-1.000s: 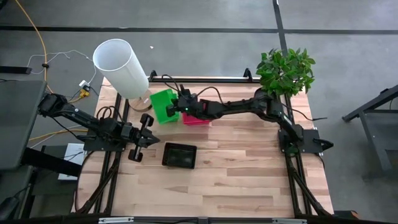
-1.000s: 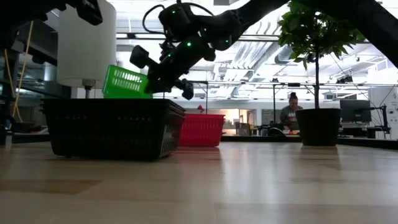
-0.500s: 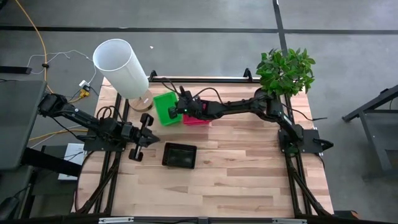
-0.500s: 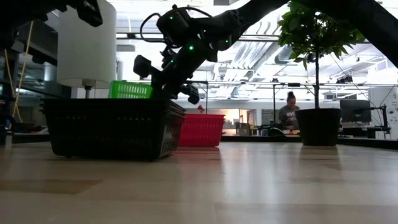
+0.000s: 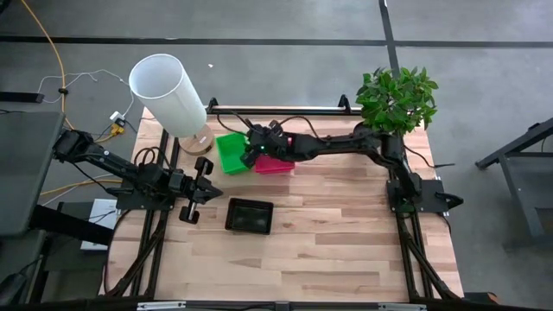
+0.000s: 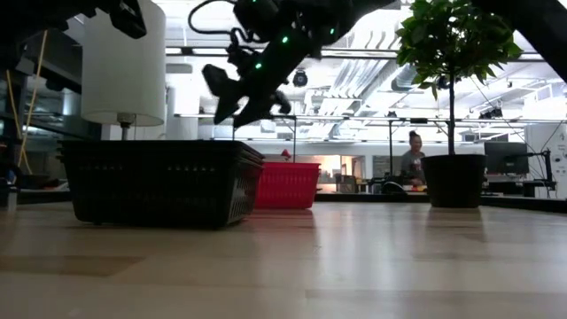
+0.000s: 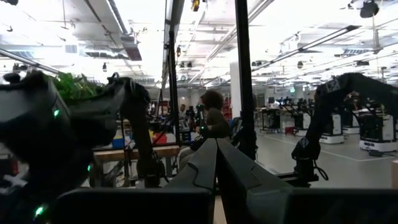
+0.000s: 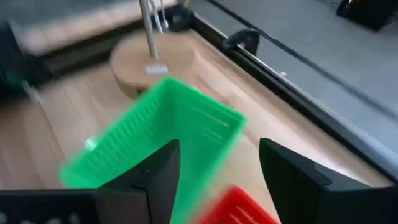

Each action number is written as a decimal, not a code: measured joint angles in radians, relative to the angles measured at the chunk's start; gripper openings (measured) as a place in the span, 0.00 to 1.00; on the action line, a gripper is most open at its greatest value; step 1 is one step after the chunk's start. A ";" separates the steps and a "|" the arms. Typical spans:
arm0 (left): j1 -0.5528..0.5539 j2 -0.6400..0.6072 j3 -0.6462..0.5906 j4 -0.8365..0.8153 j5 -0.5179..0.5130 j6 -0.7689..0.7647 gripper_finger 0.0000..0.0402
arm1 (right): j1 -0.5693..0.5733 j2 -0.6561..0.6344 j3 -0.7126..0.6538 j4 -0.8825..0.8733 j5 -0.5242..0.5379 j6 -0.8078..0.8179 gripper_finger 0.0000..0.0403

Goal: Stack baskets by color
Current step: Return to Home Position

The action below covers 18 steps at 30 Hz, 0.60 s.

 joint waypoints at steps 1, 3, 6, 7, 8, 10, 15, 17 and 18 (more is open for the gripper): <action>0.000 0.000 0.000 0.000 0.000 0.000 0.00 | 0.002 -0.016 0.000 -0.046 0.002 -0.039 0.52; 0.000 0.000 0.000 0.000 0.000 0.000 0.00 | 0.014 -0.042 0.000 -0.158 0.034 -0.107 0.53; 0.000 0.000 0.000 0.000 -0.003 0.000 0.00 | 0.045 -0.080 0.000 -0.332 0.102 -0.166 0.53; 0.000 0.000 0.000 0.000 -0.003 0.000 0.00 | 0.056 -0.090 0.000 -0.391 0.110 -0.174 0.53; 0.000 0.000 0.000 0.000 -0.003 0.000 0.00 | 0.068 -0.099 0.000 -0.433 0.117 -0.177 0.52; 0.000 0.000 0.000 0.000 -0.004 0.000 0.00 | 0.098 -0.113 0.000 -0.528 0.121 -0.177 0.51; 0.000 0.000 0.000 -0.016 -0.029 0.001 0.00 | 0.192 -0.231 -0.223 -0.470 0.127 -0.159 0.48; 0.000 0.000 0.000 -0.028 -0.029 0.000 0.00 | 0.221 -0.320 -0.381 -0.391 0.126 -0.109 0.47; 0.000 0.000 0.000 -0.032 -0.029 0.000 0.00 | 0.239 -0.374 -0.461 -0.341 0.128 -0.083 0.47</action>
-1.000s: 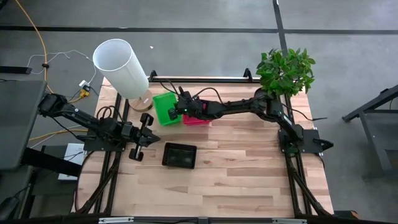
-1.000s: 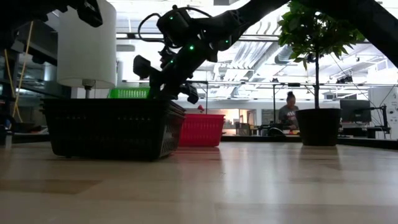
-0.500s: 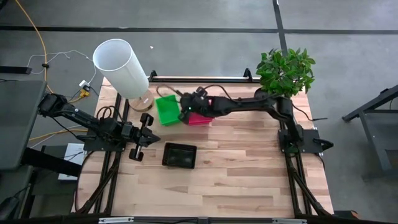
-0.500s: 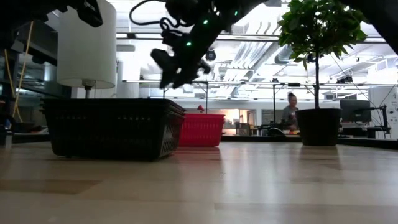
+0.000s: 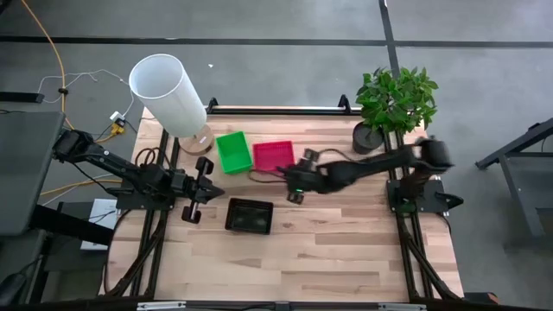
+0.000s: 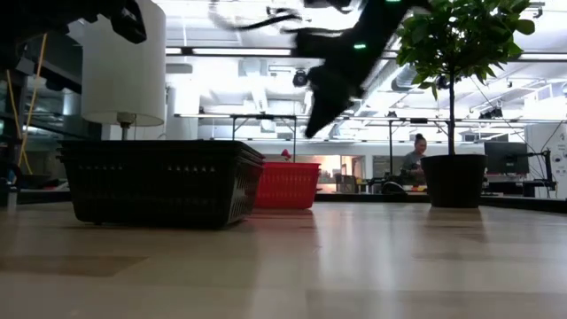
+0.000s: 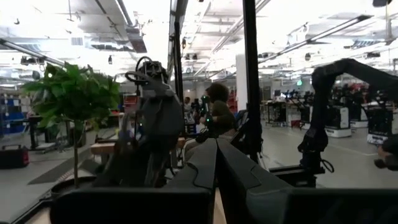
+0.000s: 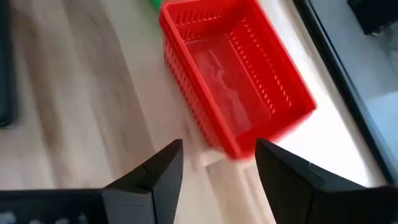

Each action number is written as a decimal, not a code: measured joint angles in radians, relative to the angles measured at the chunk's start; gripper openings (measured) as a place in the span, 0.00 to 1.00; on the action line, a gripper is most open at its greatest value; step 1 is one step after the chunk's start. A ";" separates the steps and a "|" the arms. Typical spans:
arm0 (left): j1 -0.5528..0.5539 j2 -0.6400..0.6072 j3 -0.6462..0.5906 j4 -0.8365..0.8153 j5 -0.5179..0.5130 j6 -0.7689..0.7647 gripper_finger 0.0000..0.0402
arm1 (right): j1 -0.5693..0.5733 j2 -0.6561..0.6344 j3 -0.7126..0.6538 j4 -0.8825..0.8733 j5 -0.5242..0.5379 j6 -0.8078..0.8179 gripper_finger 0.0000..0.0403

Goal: Stack baskets by color
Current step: Return to Home Position

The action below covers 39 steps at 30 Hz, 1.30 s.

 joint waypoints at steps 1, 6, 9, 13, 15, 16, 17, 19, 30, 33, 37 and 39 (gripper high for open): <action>0.000 0.000 0.000 -0.006 0.000 0.000 0.00 | 0.016 -0.049 -0.070 0.059 -0.002 0.024 0.46; 0.000 0.001 0.000 -0.029 -0.021 0.000 0.00 | 0.104 -0.297 -0.362 0.325 -0.044 0.076 0.46; 0.001 0.001 0.000 -0.039 -0.062 0.000 0.00 | 0.130 -0.424 -0.475 0.507 -0.045 0.033 0.46; 0.013 0.001 0.000 -0.043 -0.128 0.007 0.00 | 0.144 -0.557 -0.585 0.724 -0.111 -0.055 0.46; 0.033 0.001 0.000 -0.051 -0.138 0.022 0.00 | 0.141 -0.608 -0.622 0.812 -0.152 -0.088 0.45; 0.046 0.001 0.000 -0.054 -0.139 0.025 0.00 | 0.140 -0.631 -0.641 0.839 -0.167 -0.100 0.45; 0.063 0.000 0.000 -0.060 -0.138 0.026 0.00 | 0.140 -0.649 -0.657 0.859 -0.173 -0.111 0.43; 0.110 0.000 0.000 -0.089 -0.127 0.024 0.00 | 0.141 -0.678 -0.678 0.884 -0.176 -0.131 0.39; 0.394 -0.002 0.051 -0.312 0.215 -0.114 0.00 | 0.141 -0.713 -0.695 0.859 -0.163 -0.147 0.04; 0.379 -0.014 0.050 -0.316 0.194 -0.116 0.00 | 0.140 -0.712 -0.695 0.856 -0.157 -0.173 0.04; 0.356 -0.044 0.049 -0.344 0.130 -0.113 0.00 | 0.140 -0.712 -0.695 0.834 -0.158 -0.240 0.01; 0.341 -0.072 0.049 -0.374 0.130 -0.111 0.00 | 0.141 -0.712 -0.695 0.815 -0.166 -0.250 0.01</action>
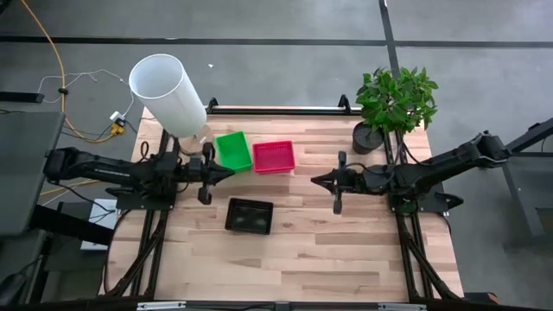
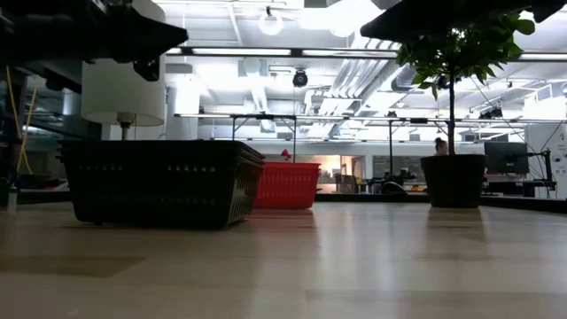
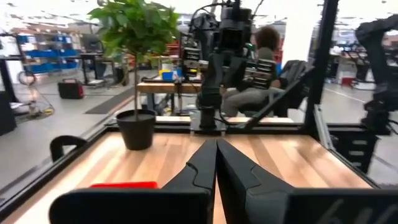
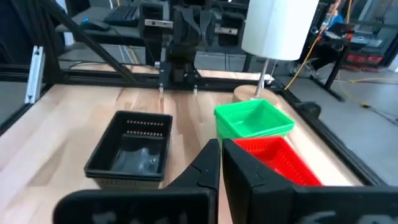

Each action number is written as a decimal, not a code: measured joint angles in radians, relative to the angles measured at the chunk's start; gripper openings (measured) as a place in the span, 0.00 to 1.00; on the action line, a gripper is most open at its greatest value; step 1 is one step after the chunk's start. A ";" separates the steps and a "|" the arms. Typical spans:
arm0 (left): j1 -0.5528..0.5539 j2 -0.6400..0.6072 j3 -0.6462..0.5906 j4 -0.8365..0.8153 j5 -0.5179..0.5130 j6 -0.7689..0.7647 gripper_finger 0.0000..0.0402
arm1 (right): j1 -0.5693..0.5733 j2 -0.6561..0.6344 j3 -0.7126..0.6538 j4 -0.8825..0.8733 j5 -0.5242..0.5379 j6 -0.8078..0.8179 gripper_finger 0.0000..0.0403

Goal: Stack baskets by color
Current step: Return to Home Position

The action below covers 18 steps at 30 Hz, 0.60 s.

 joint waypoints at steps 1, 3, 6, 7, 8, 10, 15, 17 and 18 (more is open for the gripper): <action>-0.010 -0.017 0.000 -0.020 0.000 0.003 0.00 | 0.000 0.000 0.000 -0.006 -0.005 0.016 0.01; -0.033 -0.056 0.000 -0.064 -0.001 0.005 0.00 | 0.000 0.000 0.000 -0.021 -0.020 0.068 0.00; -0.074 -0.126 0.000 -0.162 -0.003 0.006 0.00 | 0.000 0.000 0.000 -0.036 -0.023 0.110 0.00; -0.086 -0.150 0.000 -0.192 -0.003 0.006 0.00 | 0.000 0.000 0.000 -0.038 -0.024 0.118 0.00; -0.096 -0.175 0.000 -0.229 -0.003 0.006 0.00 | 0.000 0.000 0.000 -0.042 -0.025 0.129 0.00; -0.115 -0.236 0.000 -0.308 -0.003 0.003 0.00 | 0.000 0.000 0.000 -0.044 -0.034 0.146 0.00; -0.153 -0.400 -0.063 -0.373 -0.014 -0.014 0.00 | 0.000 0.000 0.001 -0.044 -0.045 0.191 0.00; -0.159 -0.469 -0.106 -0.377 -0.033 -0.022 0.00 | 0.000 0.000 0.001 -0.044 -0.046 0.198 0.00; -0.159 -0.506 -0.128 -0.377 -0.037 -0.030 0.00 | 0.000 0.000 0.001 -0.044 -0.046 0.199 0.00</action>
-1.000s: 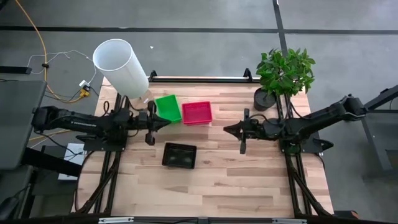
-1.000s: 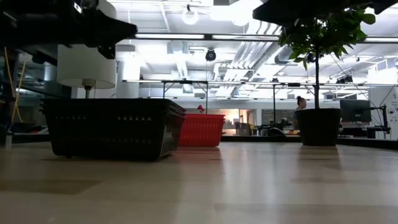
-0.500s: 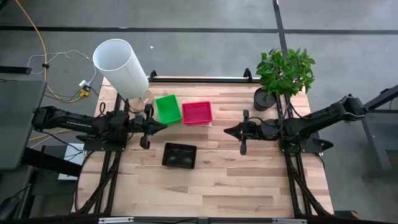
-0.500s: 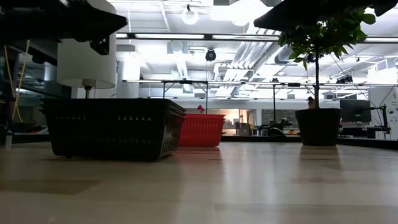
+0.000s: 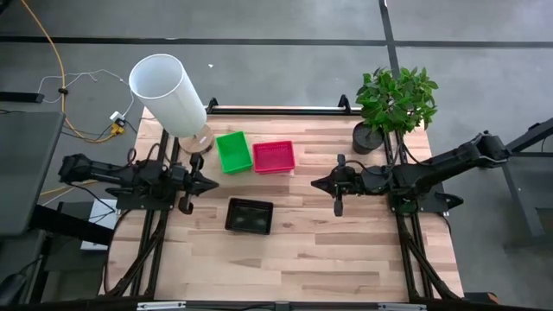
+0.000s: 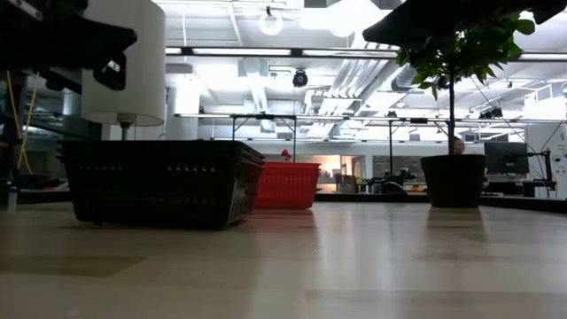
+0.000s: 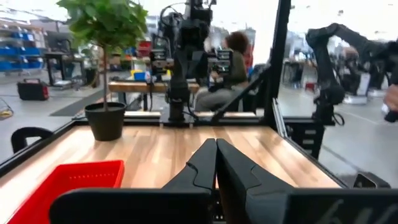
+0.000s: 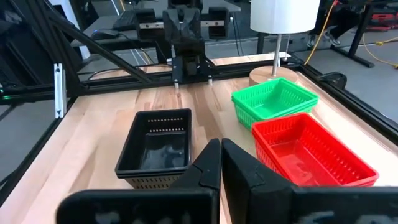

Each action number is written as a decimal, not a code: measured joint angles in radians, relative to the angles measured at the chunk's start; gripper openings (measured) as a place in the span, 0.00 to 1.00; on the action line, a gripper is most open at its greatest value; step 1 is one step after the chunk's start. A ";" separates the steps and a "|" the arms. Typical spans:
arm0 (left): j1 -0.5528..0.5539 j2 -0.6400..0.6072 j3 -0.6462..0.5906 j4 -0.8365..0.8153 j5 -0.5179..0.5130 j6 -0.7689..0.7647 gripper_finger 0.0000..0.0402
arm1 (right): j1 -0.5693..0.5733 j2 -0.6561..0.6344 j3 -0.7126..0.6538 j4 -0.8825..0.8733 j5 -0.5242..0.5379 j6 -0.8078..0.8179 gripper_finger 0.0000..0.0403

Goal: Stack baskets by color
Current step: Return to Home Position

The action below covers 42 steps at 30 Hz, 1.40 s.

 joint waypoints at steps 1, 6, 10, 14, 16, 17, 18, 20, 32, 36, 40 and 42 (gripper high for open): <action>0.000 -0.034 -0.023 0.000 -0.002 -0.004 0.00 | 0.000 0.000 0.000 0.000 0.000 0.000 0.00; 0.000 -0.170 -0.033 -0.195 -0.032 -0.021 0.00 | 0.000 0.000 0.000 -0.002 0.000 0.000 0.00; 0.000 -0.203 -0.033 -0.214 0.001 -0.007 0.00 | 0.000 0.000 0.000 -0.007 -0.010 -0.001 0.00; 0.002 -0.179 -0.033 -0.218 0.004 0.006 0.00 | 0.000 0.000 0.000 -0.009 -0.015 0.000 0.00; 0.002 -0.169 -0.033 -0.222 0.004 0.009 0.00 | 0.000 0.000 0.000 -0.010 -0.027 0.000 0.00; 0.002 -0.164 -0.033 -0.218 0.004 0.009 0.00 | 0.000 0.000 0.000 -0.011 -0.032 0.000 0.00; 0.002 -0.158 -0.033 -0.217 0.003 0.009 0.00 | 0.000 0.000 0.000 -0.014 -0.033 0.001 0.00; 0.002 -0.156 -0.033 -0.221 0.004 0.008 0.00 | 0.000 0.000 0.000 -0.016 -0.034 0.013 0.00; 0.002 -0.156 -0.033 -0.216 -0.009 0.010 0.00 | 0.000 -0.040 0.001 -0.141 -0.111 0.018 0.00; 0.002 -0.156 -0.033 -0.216 -0.007 0.010 0.00 | -0.010 -0.127 -0.046 -0.153 -0.117 0.016 0.00; 0.002 -0.156 -0.033 -0.216 -0.007 0.010 0.00 | -0.045 -0.269 -0.144 -0.131 -0.122 0.016 0.00; 0.002 -0.156 -0.033 -0.216 -0.007 0.010 0.00 | -0.071 -0.348 -0.183 -0.127 -0.126 0.013 0.00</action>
